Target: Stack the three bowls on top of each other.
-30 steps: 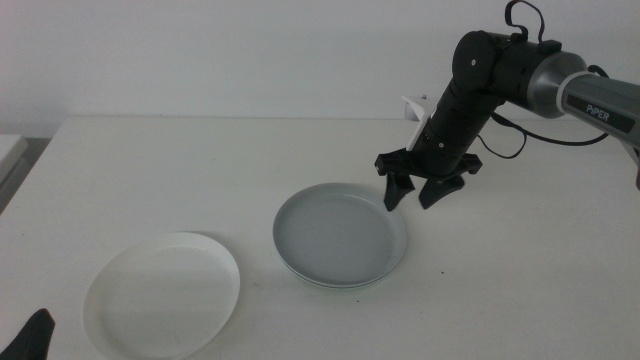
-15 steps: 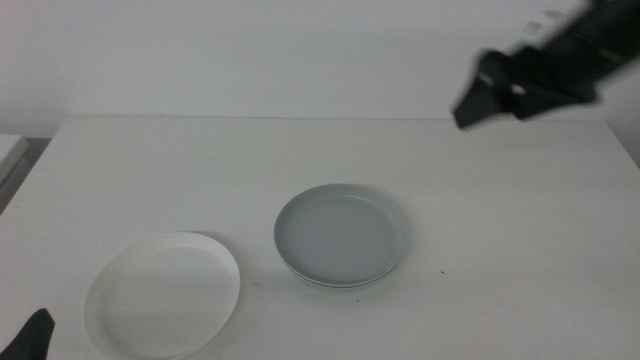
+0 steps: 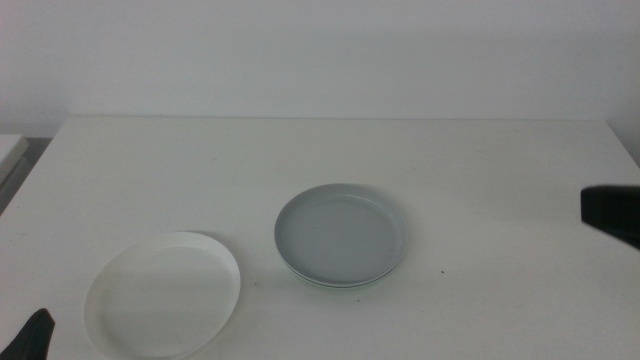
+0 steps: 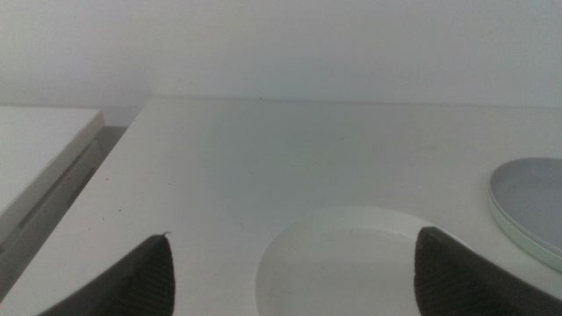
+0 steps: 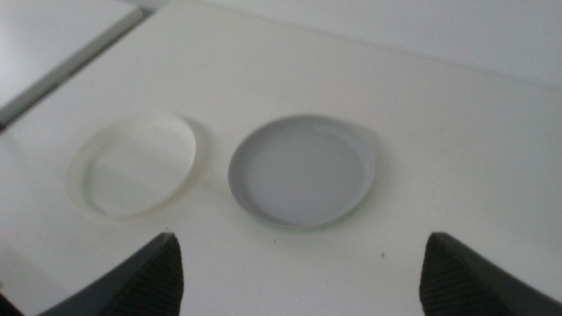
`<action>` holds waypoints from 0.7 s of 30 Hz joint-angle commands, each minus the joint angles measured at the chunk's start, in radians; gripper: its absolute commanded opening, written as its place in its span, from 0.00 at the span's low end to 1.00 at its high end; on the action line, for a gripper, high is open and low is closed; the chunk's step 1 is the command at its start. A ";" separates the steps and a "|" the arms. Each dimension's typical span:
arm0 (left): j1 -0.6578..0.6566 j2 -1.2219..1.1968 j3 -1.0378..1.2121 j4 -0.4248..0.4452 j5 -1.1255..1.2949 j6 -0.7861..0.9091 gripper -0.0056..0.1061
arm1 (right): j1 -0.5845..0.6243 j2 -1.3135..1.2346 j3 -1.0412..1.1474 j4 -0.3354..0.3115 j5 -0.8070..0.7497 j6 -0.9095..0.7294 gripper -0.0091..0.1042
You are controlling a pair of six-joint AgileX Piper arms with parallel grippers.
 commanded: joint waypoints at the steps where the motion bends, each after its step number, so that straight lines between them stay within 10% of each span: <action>1: -0.008 -0.004 0.000 0.001 -0.017 -0.002 0.89 | -0.006 0.002 0.009 0.004 0.015 -0.026 0.79; 15: -0.008 -0.004 0.000 0.013 -0.013 -0.002 0.89 | -0.006 0.007 0.009 0.004 0.023 -0.024 0.78; 21: 0.022 0.400 -0.496 0.015 0.393 -0.012 0.89 | -0.006 0.007 0.009 0.004 0.021 -0.024 0.78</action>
